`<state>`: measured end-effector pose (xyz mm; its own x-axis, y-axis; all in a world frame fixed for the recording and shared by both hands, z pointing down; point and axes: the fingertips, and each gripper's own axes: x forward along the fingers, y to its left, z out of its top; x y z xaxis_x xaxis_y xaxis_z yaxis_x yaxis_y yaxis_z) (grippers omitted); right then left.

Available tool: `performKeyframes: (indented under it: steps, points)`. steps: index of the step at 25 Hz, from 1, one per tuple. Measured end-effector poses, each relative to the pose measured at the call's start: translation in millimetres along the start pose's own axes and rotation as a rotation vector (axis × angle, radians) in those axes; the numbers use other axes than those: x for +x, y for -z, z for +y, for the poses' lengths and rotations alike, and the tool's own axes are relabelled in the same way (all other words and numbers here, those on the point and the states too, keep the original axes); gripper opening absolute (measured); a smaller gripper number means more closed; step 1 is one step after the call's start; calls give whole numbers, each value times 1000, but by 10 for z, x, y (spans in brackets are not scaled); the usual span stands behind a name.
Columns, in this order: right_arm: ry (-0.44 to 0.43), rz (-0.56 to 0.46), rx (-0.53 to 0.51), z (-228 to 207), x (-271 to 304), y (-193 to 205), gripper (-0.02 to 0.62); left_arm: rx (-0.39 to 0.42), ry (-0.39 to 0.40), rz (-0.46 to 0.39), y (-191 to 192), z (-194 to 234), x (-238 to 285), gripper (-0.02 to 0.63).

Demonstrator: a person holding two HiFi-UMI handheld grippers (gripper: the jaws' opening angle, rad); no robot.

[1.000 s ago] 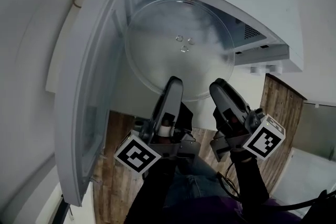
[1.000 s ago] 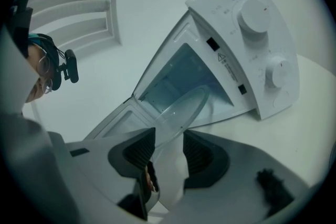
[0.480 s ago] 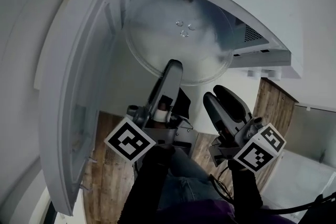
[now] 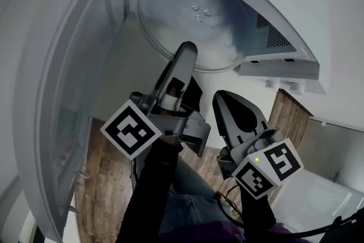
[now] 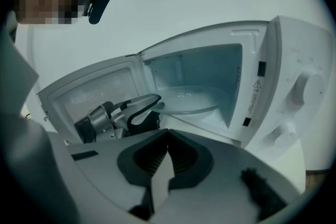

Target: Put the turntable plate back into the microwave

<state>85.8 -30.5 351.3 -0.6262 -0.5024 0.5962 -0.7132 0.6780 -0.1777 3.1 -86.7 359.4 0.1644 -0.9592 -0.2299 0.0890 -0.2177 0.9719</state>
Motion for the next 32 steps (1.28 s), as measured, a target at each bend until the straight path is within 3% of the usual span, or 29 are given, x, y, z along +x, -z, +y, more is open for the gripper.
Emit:
performKeyframes:
  steps: [6, 26, 32]
  points:
    - [30, 7, 0, -269, 25, -62, 9, 21, 6, 7, 23, 21, 269, 95]
    - [38, 63, -80, -325, 101, -62, 9, -8, 34, -24, -88, 122, 673, 94]
    - [28, 58, -85, -334, 170, -86, 9, -16, 4, -25, -111, 241, 768, 94]
